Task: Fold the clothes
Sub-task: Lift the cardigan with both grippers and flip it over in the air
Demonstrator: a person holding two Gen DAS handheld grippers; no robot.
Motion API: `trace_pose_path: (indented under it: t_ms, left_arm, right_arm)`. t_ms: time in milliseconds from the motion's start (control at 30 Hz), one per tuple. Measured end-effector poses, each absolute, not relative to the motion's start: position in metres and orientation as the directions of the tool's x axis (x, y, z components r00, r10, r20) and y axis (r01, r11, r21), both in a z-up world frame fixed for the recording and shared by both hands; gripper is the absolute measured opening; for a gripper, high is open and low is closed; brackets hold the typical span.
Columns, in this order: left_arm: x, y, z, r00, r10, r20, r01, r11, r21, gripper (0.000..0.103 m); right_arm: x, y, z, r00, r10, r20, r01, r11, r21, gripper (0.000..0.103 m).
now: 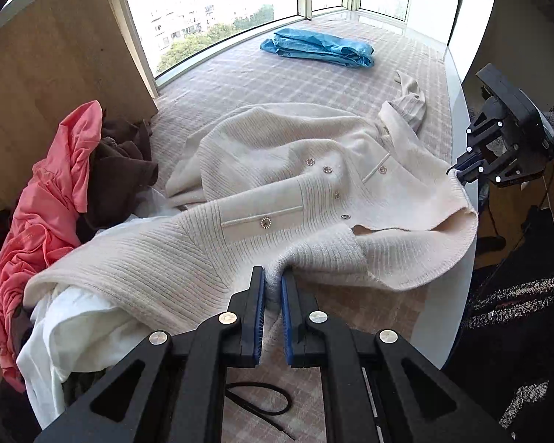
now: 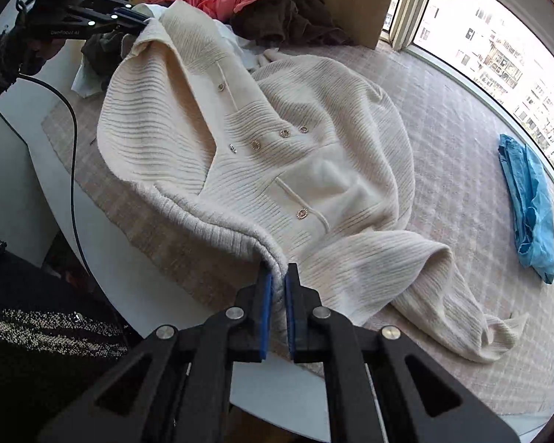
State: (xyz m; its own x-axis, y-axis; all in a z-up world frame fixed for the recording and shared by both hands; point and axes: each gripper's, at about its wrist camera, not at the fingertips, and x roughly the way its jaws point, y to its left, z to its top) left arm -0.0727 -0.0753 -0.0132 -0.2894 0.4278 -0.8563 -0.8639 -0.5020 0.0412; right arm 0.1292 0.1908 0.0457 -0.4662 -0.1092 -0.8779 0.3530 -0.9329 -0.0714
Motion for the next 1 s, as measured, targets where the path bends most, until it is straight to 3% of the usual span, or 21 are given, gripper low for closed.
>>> trace_pose_path:
  t_ms: [100, 267, 533, 667, 867, 1000]
  left_arm:
    - [-0.096, -0.058, 0.033, -0.392, 0.460, -0.796, -0.825, -0.559, 0.083, 0.005]
    - [-0.123, -0.050, 0.144, -0.554, 0.533, -0.639, -0.751, -0.651, 0.109, 0.005]
    - [-0.108, -0.037, 0.296, -0.775, 0.452, -0.442, -0.587, -0.774, 0.238, 0.005]
    - [-0.069, -0.023, 0.354, -0.854, 0.408, -0.323, -0.502, -0.808, 0.308, 0.005]
    - [-0.022, 0.003, 0.409, -0.919, 0.340, -0.200, -0.391, -0.851, 0.350, 0.005]
    - [-0.012, 0.023, 0.417, -0.932, 0.306, -0.192, -0.358, -0.857, 0.372, 0.006]
  right_arm:
    - [0.112, 0.228, 0.117, -0.623, -0.072, -0.779, 0.246, -0.963, -0.108, 0.007]
    - [0.091, 0.257, 0.217, -0.767, -0.087, -0.636, 0.213, -0.969, -0.125, 0.006]
    - [0.058, 0.303, 0.378, -0.929, -0.098, -0.356, 0.156, -0.978, -0.139, 0.006]
    - [0.084, 0.323, 0.436, -0.963, -0.127, -0.240, 0.169, -0.972, -0.163, 0.006]
    - [0.123, 0.349, 0.490, -0.969, -0.188, -0.161, 0.220, -0.953, -0.207, 0.006]
    - [0.128, 0.361, 0.496, -0.968, -0.183, -0.170, 0.222, -0.943, -0.248, 0.006]
